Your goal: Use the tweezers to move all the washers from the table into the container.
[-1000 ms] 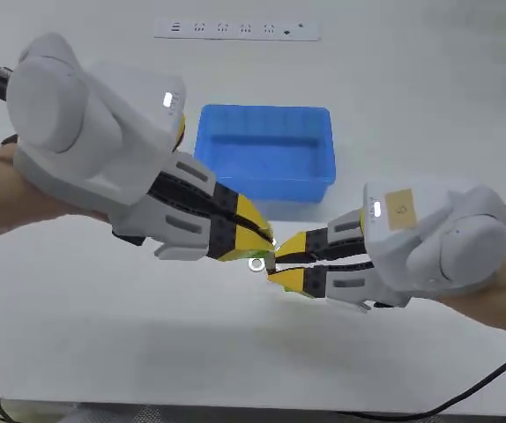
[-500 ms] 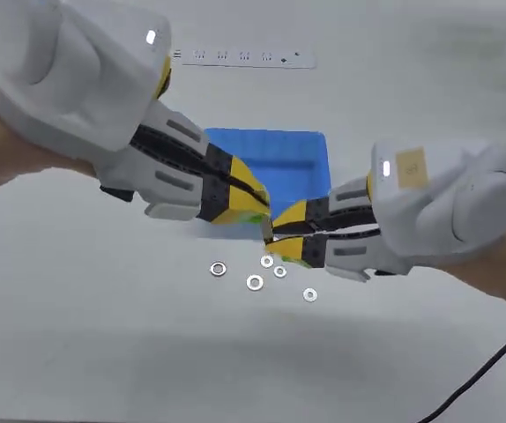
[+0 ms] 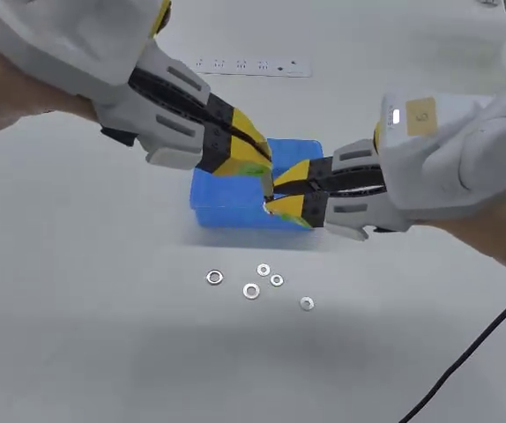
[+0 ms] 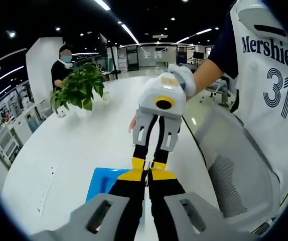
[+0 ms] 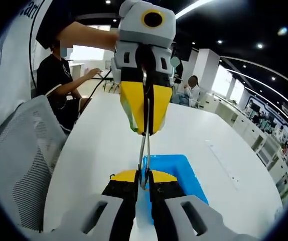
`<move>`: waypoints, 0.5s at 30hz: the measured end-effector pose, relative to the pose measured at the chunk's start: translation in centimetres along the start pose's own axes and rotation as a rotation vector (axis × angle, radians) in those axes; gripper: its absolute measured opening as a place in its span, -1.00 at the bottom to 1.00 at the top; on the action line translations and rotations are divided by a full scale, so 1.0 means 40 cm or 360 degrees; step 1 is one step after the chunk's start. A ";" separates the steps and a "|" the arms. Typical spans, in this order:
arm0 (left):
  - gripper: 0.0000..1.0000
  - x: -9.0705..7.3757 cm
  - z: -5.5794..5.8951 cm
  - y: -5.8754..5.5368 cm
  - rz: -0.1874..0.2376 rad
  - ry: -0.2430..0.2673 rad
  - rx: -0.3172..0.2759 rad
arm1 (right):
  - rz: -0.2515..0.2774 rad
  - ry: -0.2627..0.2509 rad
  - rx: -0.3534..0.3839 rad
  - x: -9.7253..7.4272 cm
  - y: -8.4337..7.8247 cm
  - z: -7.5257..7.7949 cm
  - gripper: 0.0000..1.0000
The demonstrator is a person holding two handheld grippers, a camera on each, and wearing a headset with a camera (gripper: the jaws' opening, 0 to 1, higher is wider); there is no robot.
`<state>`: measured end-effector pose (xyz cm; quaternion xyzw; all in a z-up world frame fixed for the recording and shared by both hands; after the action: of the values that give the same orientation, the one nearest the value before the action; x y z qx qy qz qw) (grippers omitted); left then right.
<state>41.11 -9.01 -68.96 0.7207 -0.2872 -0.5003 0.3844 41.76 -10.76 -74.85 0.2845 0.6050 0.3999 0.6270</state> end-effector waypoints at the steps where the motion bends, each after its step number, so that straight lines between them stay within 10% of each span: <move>1: -0.88 0.001 -0.004 0.002 0.0007 0.0001 -0.0007 | 0.0008 -0.0003 0.0005 -0.001 0.001 0.005 -0.81; 15: -0.87 0.033 -0.094 -0.028 0.0029 0.0072 -0.0008 | -0.0029 -0.0077 -0.0009 0.015 -0.024 0.107 -0.81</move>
<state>45.12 -8.47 -69.80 0.7282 -0.2837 -0.4811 0.3973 46.10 -10.21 -75.54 0.2868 0.5910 0.3891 0.6458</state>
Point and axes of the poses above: the centre of the closed fingertips' face, and the gripper's own axes: x roughly forward along the fingers, z roughly to its right, y roughly out of its top, the point moved 2 cm from there along -x, roughly backward along the fingers, and after that the axes turned 14 degrees about y, right-handed, at the moved point
